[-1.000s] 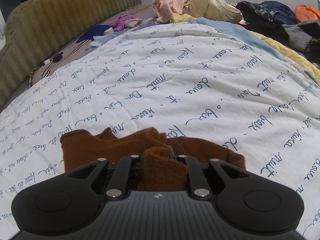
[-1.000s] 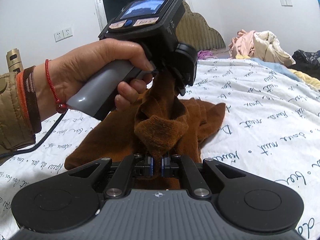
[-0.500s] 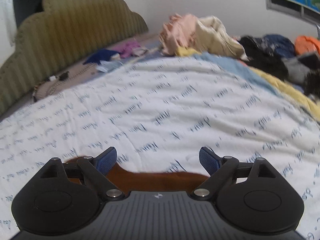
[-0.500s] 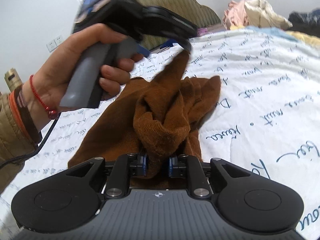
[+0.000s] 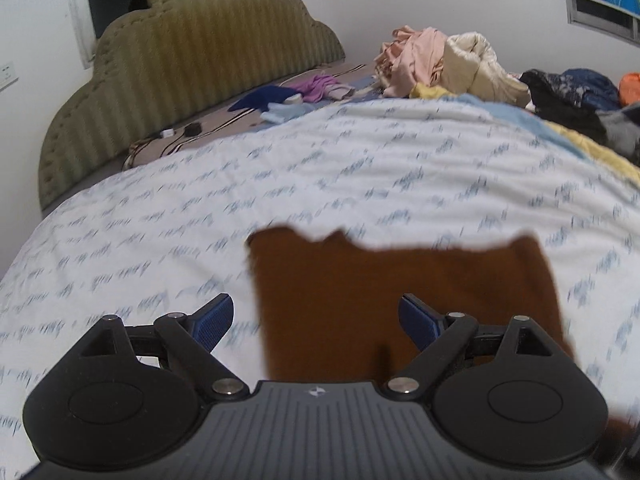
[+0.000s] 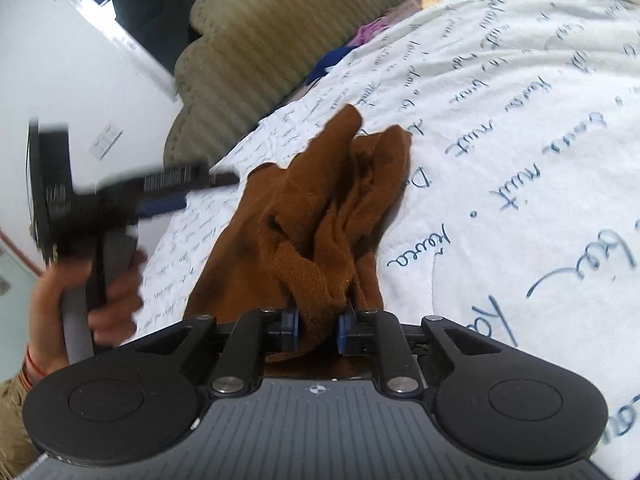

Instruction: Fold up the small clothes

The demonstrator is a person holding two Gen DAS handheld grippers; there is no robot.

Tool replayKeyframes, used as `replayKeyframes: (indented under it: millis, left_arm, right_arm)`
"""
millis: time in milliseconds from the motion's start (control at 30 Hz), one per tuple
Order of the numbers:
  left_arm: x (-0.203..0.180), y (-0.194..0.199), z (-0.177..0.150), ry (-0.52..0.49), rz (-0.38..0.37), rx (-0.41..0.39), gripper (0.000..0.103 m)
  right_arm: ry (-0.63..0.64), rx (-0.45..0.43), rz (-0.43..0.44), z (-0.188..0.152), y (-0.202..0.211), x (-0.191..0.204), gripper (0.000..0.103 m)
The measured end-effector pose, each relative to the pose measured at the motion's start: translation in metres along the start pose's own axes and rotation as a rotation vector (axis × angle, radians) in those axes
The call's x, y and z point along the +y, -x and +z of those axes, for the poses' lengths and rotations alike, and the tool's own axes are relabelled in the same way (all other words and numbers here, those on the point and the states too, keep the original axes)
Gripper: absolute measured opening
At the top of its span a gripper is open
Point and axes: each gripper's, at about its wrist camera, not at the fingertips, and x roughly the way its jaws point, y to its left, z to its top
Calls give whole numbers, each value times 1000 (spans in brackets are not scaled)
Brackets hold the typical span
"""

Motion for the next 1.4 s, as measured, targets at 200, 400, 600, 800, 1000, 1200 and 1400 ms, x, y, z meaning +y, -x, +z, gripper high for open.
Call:
replayKeyframes:
  millis: [200,400,600,800,1000,1200,1400]
  left_arm:
    - [11,14,-35,31,19,26,90]
    - [10,18,-48,48,10,47,90]
    - [15,17,-56,65,-5,64,90]
    - [23,16,-60,94,-26,63,90]
    - [47,18,-69,197,-140,73,91]
    - [89,3,-101,490,-441,195,91]
    - [74,0,-99,490,-580,204,90]
  right_arm:
    - [90,-118,-62,52,10,14,68]
    - [102,23,-83,91,-64,15,42]
    - [166,-20,-238,95,-88,11,14]
    - [112,-30,-172,82,-63,1,82]
    - [-15,36,1,69,-33,-15,91]
    - [-112,181,147,47,-39,-30,101]
    - [-52,213,159,38,-63,-7,87]
